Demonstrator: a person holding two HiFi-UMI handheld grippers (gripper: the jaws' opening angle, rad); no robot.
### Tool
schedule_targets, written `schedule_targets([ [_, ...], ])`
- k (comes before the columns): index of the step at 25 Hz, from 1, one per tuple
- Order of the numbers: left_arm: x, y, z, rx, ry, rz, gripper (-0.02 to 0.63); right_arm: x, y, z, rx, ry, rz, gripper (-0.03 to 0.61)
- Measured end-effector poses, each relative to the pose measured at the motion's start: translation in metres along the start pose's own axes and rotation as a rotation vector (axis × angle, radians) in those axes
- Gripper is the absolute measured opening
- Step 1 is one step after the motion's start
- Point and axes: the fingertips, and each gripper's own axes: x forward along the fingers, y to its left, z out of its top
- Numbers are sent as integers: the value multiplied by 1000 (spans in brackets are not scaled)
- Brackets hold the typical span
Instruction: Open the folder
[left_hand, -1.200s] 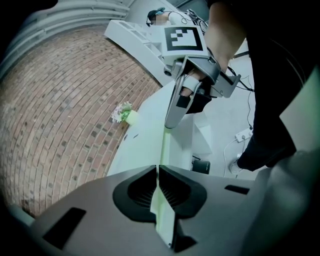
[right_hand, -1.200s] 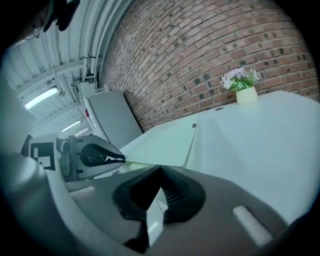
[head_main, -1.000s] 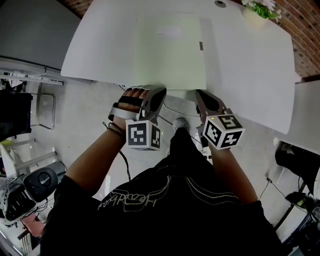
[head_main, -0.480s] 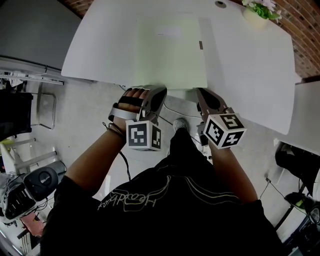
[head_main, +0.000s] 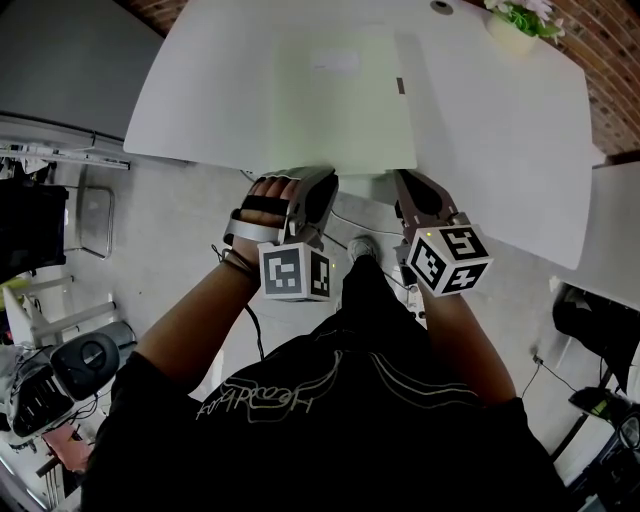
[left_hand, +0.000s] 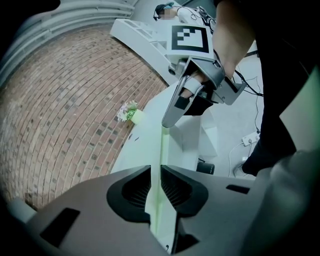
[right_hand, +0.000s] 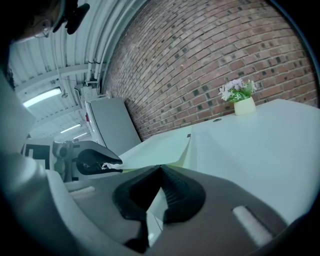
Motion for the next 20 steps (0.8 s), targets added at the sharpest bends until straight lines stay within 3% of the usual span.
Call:
schedule_targets([
  [4,5,0,7,-16,2,5,74,0,0,2,-7,-3,6,-2],
  [20,31,7,39,-60,-14,58,74,4,0,7,-7,-21,25,-2],
])
